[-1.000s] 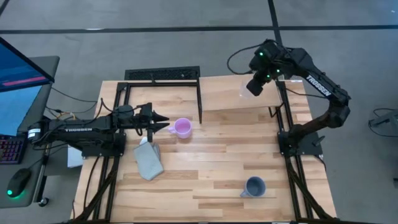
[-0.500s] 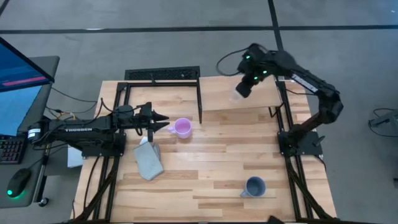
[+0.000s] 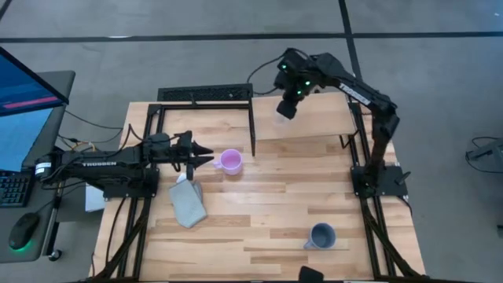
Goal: Stack small to large cups/mugs on shelf
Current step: Put the transparent mug on the shelf
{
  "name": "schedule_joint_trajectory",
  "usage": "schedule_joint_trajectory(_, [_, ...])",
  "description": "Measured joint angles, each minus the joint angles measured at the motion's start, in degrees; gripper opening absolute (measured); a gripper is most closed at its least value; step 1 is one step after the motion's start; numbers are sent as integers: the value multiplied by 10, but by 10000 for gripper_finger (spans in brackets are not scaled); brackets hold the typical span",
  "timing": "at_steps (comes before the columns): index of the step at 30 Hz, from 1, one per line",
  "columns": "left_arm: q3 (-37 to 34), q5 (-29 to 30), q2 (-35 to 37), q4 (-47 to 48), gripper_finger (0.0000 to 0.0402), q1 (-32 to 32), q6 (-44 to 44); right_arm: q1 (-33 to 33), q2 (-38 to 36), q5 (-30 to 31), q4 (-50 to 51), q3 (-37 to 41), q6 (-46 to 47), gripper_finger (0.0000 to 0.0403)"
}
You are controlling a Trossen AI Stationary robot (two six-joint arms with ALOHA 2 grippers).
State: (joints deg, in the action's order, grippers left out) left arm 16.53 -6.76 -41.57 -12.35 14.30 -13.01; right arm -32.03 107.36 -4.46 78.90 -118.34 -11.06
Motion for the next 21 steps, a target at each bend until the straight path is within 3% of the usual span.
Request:
schedule_joint_trajectory(8, [0,-3,0,5,121,0,3,13,45,0,-9,-17,-16,1])
schedule_joint_trajectory(21, [0,-3,0,5,121,0,3,8,45,-1,-52,-17,-25,2])
